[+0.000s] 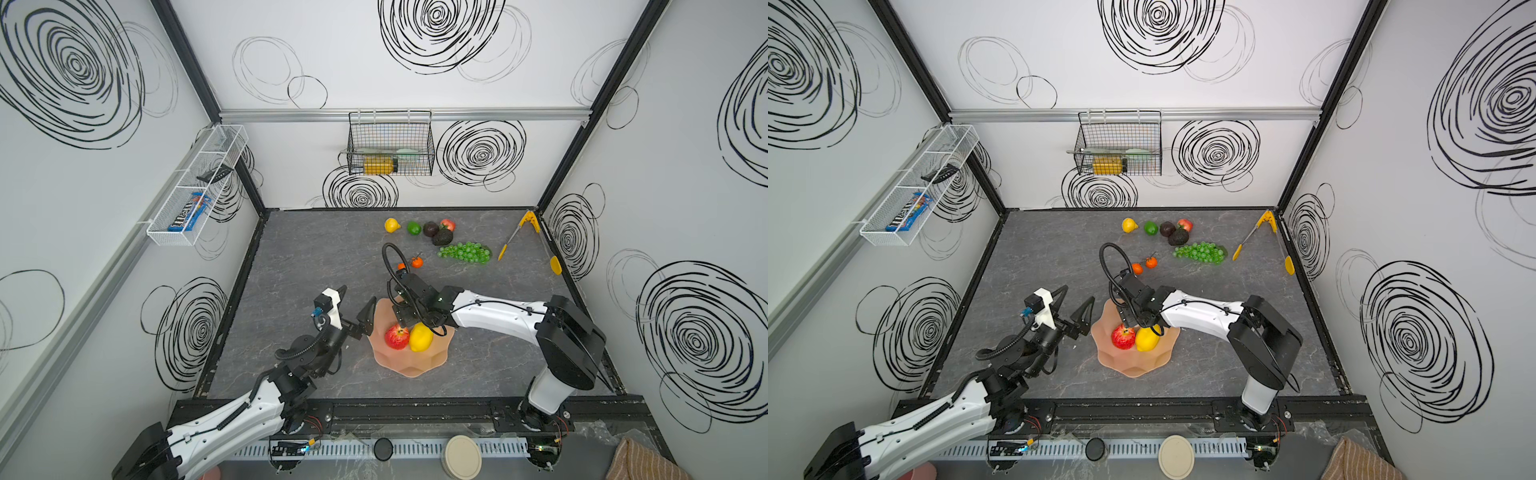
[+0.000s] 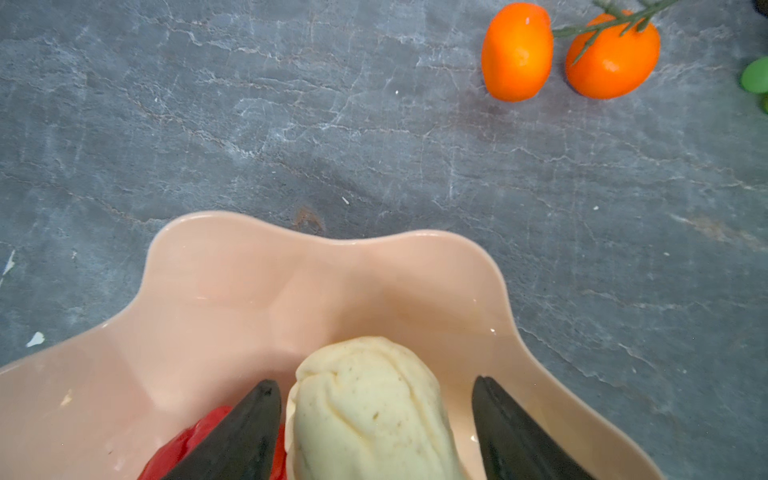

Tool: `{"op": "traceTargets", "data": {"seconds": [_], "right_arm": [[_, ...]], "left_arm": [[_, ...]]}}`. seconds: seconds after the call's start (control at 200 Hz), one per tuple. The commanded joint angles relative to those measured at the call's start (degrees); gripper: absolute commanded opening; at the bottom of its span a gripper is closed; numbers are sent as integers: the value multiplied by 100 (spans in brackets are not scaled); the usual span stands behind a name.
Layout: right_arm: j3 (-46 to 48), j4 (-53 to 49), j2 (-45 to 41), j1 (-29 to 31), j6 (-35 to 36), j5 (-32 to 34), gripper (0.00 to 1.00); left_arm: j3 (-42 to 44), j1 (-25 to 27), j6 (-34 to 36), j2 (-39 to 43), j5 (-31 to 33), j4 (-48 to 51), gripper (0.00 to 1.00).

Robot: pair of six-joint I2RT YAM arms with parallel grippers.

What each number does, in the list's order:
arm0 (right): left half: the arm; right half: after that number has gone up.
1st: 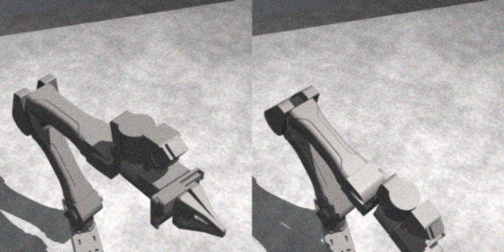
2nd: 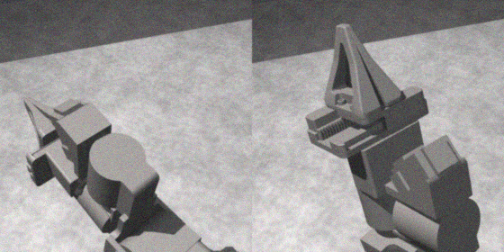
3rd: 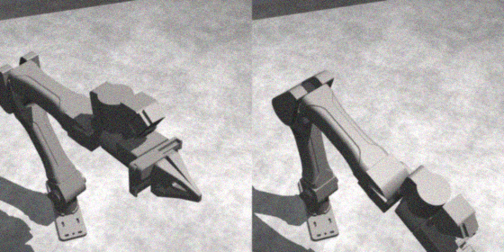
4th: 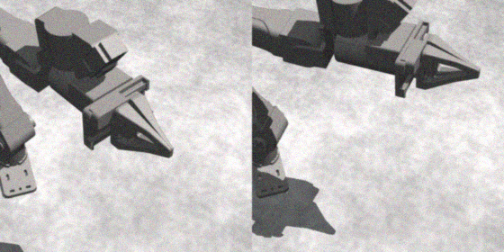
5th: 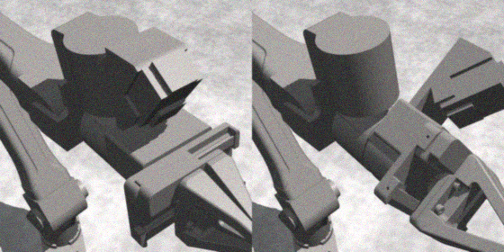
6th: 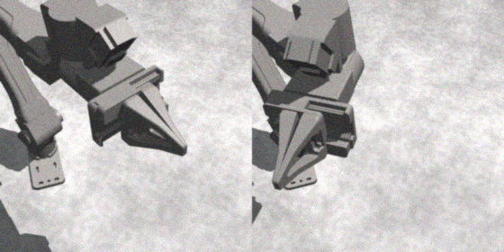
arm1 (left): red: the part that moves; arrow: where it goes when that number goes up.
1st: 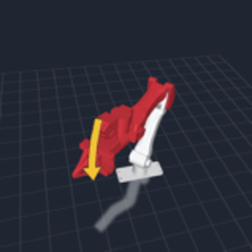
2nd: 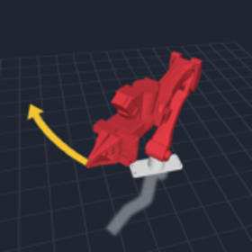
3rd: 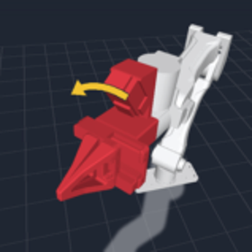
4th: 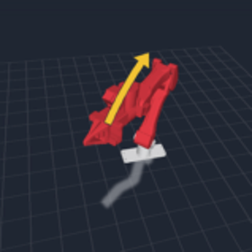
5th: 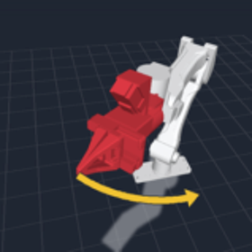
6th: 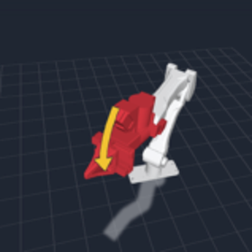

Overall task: Place and organize the fake fruits in the fruit bowl
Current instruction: 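Lower the pale pear into the pink bowl and open the right gripper, then reach the right gripper to the dark avocado beside the grapes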

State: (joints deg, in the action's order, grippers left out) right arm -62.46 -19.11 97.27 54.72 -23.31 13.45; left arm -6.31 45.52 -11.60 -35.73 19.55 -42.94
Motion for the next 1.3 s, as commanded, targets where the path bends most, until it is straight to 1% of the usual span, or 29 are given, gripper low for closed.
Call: {"op": "traceTargets", "data": {"seconds": [0.0,0.16,0.35,0.49,0.56,0.66,0.796,0.896,0.966,1.026,1.116,1.221,1.291], "right_arm": [[-161,-159,-55,27,-41,135,81],[-235,-283,-189,21,-50,193,88],[-475,-541,-601,-17,13,133,94],[-662,-645,-959,-203,155,116,96],[-639,-507,-1163,-397,290,88,97],[-507,-86,-1464,-838,495,25,99],[-412,447,-1614,-1808,559,-366,98],[-251,946,-1497,-2622,446,-948,98],[-237,1206,-1253,-3145,296,-1319,97],[-307,1373,-984,-3454,250,-1472,97],[-610,1469,-428,-3798,257,-1648,97],[-1082,1472,313,-4191,328,-2306,96],[-1446,1396,760,-4360,318,-2527,95]], "left_arm": [[7,-17,17,-22,84,-206,96],[-11,-25,30,-113,97,-215,96],[-47,-25,17,-215,101,-216,96],[-55,-25,-5,-172,110,-168,96],[-64,-25,-11,-154,126,-137,96],[-99,-34,-25,-212,145,-101,96],[-145,-39,-34,-249,170,-31,96],[-138,-36,-48,-199,181,-13,96],[-135,-34,-60,-180,189,4,96],[-142,-34,-71,-180,172,5,96],[-151,-35,-80,-214,155,5,96],[-177,-35,-44,-227,188,54,96],[-178,-37,-33,-200,205,78,96]]}}
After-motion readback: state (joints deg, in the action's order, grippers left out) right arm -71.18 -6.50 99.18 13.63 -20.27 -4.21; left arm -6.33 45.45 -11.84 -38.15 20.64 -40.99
